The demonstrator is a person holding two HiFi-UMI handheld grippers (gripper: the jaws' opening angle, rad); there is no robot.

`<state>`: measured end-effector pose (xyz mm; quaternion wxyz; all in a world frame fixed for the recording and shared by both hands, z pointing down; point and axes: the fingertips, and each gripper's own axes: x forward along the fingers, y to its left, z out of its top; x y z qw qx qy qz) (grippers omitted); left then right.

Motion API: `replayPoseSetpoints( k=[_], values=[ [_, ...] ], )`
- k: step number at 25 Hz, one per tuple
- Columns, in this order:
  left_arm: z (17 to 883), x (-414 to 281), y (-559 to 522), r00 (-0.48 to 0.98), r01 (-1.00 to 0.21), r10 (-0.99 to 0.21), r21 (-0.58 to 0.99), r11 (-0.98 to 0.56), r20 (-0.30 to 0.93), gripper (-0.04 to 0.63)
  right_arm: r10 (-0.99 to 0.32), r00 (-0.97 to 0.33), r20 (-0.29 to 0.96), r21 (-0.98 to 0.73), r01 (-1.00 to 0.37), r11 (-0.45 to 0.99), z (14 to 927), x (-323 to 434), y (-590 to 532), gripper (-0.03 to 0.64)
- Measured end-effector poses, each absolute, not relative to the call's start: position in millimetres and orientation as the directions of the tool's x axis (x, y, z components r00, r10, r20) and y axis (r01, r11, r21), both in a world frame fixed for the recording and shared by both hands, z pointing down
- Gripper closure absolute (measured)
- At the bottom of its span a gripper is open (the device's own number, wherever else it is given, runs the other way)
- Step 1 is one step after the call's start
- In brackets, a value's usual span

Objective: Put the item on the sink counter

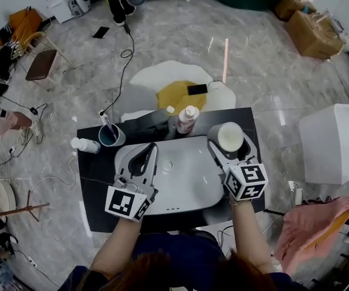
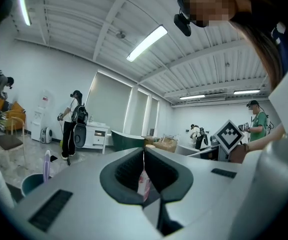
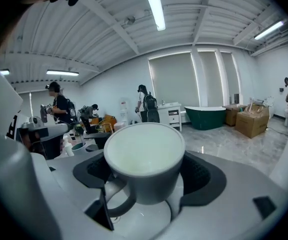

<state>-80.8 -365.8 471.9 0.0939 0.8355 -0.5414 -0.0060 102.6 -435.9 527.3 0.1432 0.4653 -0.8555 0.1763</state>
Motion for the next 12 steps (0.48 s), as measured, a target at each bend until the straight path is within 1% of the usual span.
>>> replayPoseSetpoints(
  k=[3,12],
  values=[
    [481,-82,-368,0.412,-0.905,-0.905,0.168,-0.392,0.108,0.572,-0.730,-0.521,0.442,-0.168,-0.848,0.503,555,97,-451,0.184],
    [499,-88,-367,0.389,-0.915,-0.910,0.174,-0.364,0.145,0.572,-0.700,-0.478,0.530,-0.082,-0.851,0.519,629,85,-485,0.184]
  ],
)
